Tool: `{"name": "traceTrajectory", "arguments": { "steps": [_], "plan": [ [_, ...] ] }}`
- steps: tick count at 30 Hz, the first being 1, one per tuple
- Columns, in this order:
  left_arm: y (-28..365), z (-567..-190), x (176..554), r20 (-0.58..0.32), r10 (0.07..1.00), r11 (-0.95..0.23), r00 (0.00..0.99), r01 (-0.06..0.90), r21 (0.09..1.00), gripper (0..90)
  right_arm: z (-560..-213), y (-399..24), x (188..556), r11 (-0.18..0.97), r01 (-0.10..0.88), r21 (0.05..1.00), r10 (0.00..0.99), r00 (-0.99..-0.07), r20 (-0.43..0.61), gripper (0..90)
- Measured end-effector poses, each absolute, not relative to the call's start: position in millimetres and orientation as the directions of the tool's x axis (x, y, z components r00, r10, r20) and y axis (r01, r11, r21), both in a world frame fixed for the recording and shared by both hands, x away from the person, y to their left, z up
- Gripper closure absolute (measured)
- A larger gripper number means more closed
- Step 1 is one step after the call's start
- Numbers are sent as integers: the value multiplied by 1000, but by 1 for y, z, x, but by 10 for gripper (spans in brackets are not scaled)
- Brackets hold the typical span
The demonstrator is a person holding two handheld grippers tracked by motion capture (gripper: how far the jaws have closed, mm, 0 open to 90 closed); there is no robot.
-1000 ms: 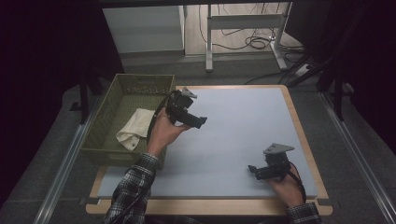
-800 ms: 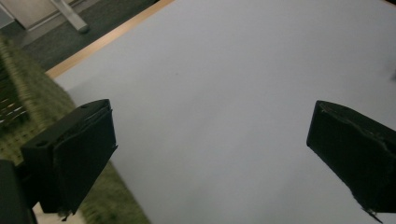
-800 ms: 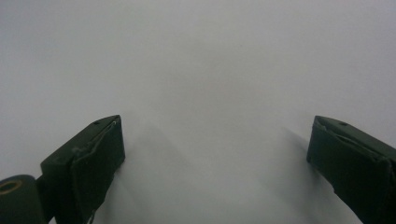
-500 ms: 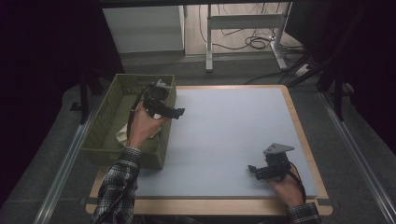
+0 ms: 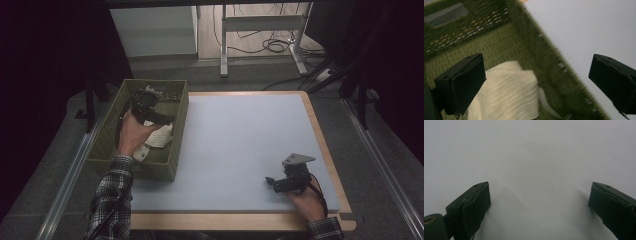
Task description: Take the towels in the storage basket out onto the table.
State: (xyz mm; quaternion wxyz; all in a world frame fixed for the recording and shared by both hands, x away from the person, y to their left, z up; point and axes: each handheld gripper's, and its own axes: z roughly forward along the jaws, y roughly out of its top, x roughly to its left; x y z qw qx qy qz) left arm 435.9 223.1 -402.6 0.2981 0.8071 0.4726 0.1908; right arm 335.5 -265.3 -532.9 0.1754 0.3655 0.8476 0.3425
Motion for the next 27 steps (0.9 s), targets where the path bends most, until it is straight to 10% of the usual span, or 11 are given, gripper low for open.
{"name": "traceTrajectory", "arguments": {
  "steps": [27],
  "plan": [
    [264, -493, 478, -49, 932, -330, 358, 899, 289, 46, -533, -265, 336, 498, 499, 709, 740, -671, -47, 42]
  ]
}}
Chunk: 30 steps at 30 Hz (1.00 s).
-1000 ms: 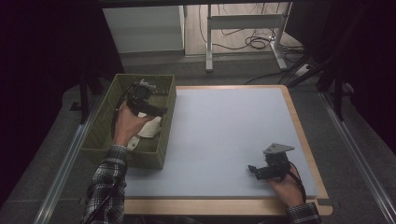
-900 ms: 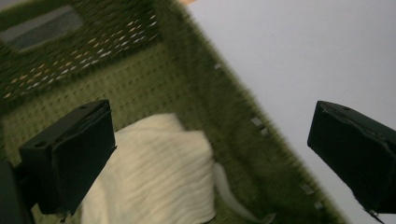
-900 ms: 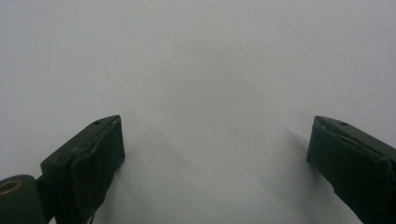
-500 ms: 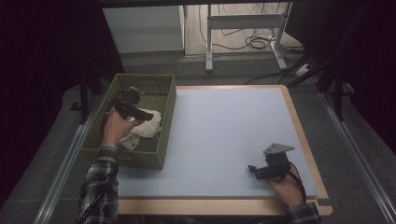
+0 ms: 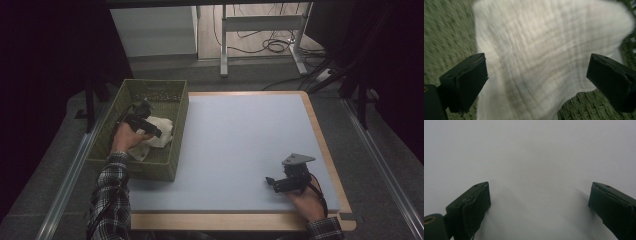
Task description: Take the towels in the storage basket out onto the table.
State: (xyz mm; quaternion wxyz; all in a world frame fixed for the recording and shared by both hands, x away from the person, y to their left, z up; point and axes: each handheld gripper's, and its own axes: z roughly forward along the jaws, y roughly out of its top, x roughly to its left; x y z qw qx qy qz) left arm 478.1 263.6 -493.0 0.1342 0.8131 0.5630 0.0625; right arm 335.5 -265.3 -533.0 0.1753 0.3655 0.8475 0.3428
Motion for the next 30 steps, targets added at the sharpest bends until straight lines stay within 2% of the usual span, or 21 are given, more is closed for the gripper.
{"name": "traceTrajectory", "arguments": {
  "steps": [3, 4, 5, 6, 7, 10, 11, 12, 13, 14, 18, 21, 25, 30],
  "plan": [
    [263, -503, 481, -68, 935, -323, 347, 917, 236, 69, -533, -265, 336, 498, 499, 709, 739, -672, -47, 42],
    [263, -506, 482, -53, 936, -332, 348, 923, 192, 124, -533, -265, 336, 498, 499, 709, 740, -671, -47, 42],
    [263, -506, 482, -53, 936, -332, 348, 923, 192, 163, -533, -265, 336, 498, 499, 709, 740, -671, -47, 42],
    [263, -507, 481, -38, 938, -332, 343, 927, 174, 163, -533, -265, 336, 498, 499, 709, 740, -671, -46, 42],
    [264, -507, 481, -37, 942, -323, 334, 931, 170, 248, -533, -265, 336, 498, 499, 709, 740, -671, -46, 42],
    [267, -505, 480, -49, 949, -300, 312, 939, 170, 382, -533, -265, 336, 498, 499, 709, 740, -671, -47, 42],
    [267, -504, 478, -56, 948, -300, 313, 939, 170, 510, -533, -265, 336, 498, 499, 709, 740, -671, -46, 42],
    [267, -504, 478, -56, 948, -300, 313, 939, 170, 585, -533, -265, 336, 498, 499, 709, 740, -671, -46, 42],
    [266, -503, 478, -33, 947, -309, 318, 936, 170, 585, -533, -265, 336, 498, 499, 709, 740, -671, -47, 42],
    [265, -503, 476, -25, 944, -320, 328, 933, 166, 719, -533, -265, 336, 498, 499, 709, 740, -671, -47, 42],
    [265, -501, 475, -24, 940, -332, 341, 927, 174, 784, -533, -265, 336, 498, 499, 709, 739, -672, -47, 42],
    [268, -495, 473, -38, 940, -321, 338, 919, 227, 790, -533, -265, 336, 498, 499, 709, 740, -672, -47, 42],
    [276, -481, 467, -106, 935, -293, 337, 907, 302, 790, -533, -265, 336, 498, 499, 709, 740, -671, -47, 42],
    [280, -469, 460, -127, 927, -287, 352, 887, 362, 787, -533, -265, 336, 498, 499, 709, 740, -671, -47, 42]
  ]
}}
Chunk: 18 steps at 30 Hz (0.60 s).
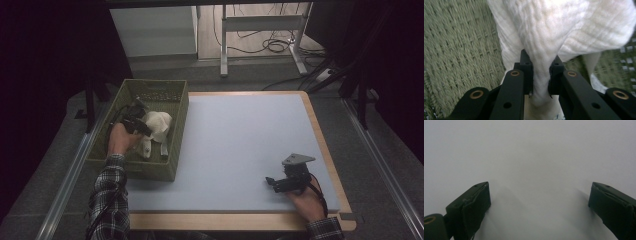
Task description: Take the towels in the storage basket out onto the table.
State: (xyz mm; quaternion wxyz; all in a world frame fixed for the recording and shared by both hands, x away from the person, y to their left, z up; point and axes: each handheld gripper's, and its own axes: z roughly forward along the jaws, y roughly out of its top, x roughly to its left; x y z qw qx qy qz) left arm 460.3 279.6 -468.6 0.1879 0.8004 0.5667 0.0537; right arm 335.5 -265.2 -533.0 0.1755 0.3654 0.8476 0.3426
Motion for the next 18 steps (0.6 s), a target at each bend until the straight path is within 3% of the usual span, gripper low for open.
{"name": "traceTrajectory", "arguments": {
  "steps": [18],
  "plan": [
    [290, -408, 431, -84, 919, -289, 386, 802, 523, 780, -533, -265, 335, 499, 499, 709, 740, -671, -48, 42]
  ]
}}
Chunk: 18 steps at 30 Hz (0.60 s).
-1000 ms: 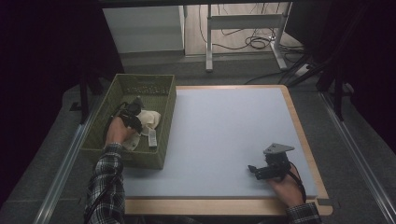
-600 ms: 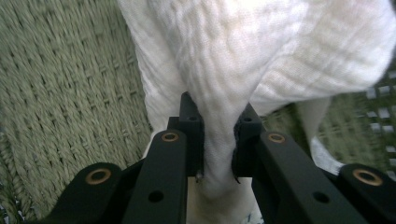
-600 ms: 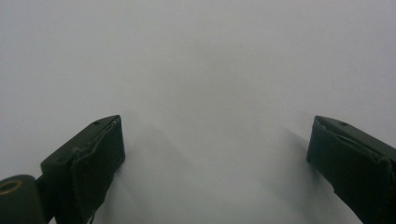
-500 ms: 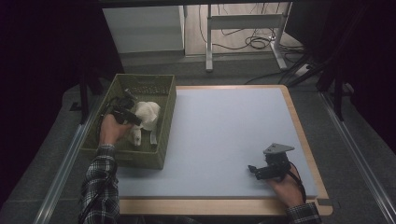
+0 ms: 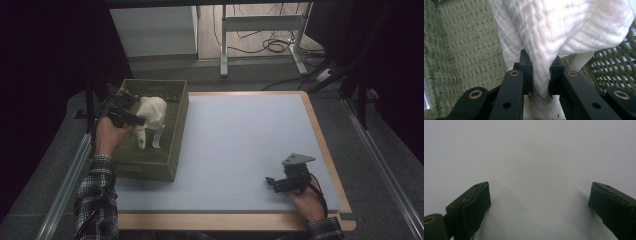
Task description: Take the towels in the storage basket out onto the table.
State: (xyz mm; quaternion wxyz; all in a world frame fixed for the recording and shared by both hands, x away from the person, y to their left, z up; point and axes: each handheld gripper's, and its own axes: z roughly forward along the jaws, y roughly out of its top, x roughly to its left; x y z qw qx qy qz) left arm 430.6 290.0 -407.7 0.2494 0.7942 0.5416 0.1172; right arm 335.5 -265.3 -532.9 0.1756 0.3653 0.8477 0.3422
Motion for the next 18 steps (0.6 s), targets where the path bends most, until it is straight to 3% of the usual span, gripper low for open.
{"name": "traceTrajectory", "arguments": {
  "steps": [18],
  "plan": [
    [271, -357, 412, -54, 882, -343, 468, 716, 608, 778, -533, -265, 335, 499, 499, 709, 739, -671, -48, 42]
  ]
}}
